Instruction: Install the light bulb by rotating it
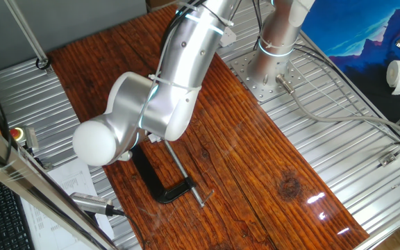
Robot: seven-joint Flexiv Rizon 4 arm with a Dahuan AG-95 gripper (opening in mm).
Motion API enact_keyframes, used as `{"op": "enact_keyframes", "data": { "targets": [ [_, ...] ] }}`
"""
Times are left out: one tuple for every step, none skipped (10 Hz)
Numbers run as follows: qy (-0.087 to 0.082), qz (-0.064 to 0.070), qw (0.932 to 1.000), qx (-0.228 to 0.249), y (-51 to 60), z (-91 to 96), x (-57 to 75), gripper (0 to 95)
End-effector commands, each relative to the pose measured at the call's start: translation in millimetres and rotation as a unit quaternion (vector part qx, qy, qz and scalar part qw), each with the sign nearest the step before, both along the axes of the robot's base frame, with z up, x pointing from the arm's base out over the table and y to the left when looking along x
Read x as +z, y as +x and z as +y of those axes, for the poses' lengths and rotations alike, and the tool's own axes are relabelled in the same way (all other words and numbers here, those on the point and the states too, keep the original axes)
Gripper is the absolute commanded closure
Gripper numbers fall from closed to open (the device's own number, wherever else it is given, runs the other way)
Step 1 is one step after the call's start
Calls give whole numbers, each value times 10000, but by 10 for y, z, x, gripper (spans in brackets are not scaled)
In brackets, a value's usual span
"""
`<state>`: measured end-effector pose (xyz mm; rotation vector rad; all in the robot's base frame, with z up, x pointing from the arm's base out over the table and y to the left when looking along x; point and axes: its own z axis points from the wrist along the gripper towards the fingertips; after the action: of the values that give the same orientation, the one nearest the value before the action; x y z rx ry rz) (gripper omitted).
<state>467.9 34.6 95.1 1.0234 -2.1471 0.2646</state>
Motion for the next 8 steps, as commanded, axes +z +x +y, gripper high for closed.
{"op": "enact_keyframes", "data": {
  "targets": [
    [-44, 30, 10000, 13, 6, 8, -2, 760],
    [-64, 42, 10000, 27, 6, 8, -2, 760],
    [-87, 54, 9999, 40, 8, 13, -5, 760],
    [-109, 74, 9999, 61, 9, 19, -8, 760],
    [-191, 128, 9996, 134, 10, 22, -10, 760],
    [-284, 183, 9992, 206, 10, 22, -11, 760],
    [-321, 187, 9991, 204, 6, 19, -14, 760],
    [-328, 184, 9991, 201, -1, 13, -21, 760]
  ]
}}
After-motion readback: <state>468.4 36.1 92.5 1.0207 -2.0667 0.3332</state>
